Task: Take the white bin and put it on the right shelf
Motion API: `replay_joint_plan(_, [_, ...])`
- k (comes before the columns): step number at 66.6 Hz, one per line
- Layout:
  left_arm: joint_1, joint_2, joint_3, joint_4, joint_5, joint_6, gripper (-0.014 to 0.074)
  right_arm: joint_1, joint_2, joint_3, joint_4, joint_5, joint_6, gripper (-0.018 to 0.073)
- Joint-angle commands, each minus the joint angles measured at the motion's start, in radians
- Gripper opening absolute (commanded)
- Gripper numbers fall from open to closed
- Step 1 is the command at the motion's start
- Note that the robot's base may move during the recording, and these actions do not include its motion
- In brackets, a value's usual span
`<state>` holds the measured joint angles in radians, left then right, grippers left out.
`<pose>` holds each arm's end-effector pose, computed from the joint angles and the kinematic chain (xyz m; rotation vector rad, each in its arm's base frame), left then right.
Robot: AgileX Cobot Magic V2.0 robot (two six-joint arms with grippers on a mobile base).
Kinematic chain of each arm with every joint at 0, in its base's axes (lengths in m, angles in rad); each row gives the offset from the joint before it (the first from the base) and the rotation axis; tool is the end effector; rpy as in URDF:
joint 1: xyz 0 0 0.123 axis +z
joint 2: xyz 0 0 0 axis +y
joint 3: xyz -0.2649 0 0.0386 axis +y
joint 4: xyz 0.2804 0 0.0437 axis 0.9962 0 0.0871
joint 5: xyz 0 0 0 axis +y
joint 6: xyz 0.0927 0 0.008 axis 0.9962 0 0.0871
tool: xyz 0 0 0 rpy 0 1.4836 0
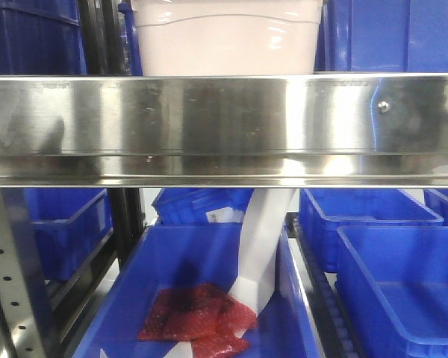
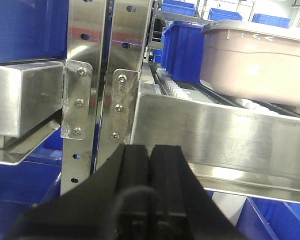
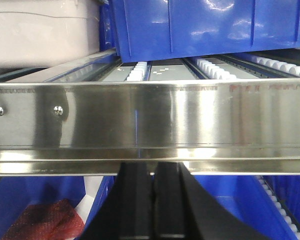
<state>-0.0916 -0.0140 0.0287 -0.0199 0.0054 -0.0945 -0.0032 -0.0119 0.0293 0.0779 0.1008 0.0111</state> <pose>0.1080 -0.0099 0.2036 -0.0171 1.5058 -0.1657 0.1088 0.0004 0.1943 0.0674 1.6005 0.0726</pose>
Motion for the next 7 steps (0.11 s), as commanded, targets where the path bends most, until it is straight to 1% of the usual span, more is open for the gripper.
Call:
replay_joint_plan(1, [0.002, -0.008, -0.001, -0.004, -0.087, -0.01, -0.0126, -0.005, -0.017, -0.001, -0.012, -0.09, -0.011, 0.0029])
replay_joint_plan(7, [0.002, -0.008, -0.001, -0.004, -0.087, -0.01, -0.0126, -0.005, -0.017, -0.001, -0.012, -0.09, -0.011, 0.0029])
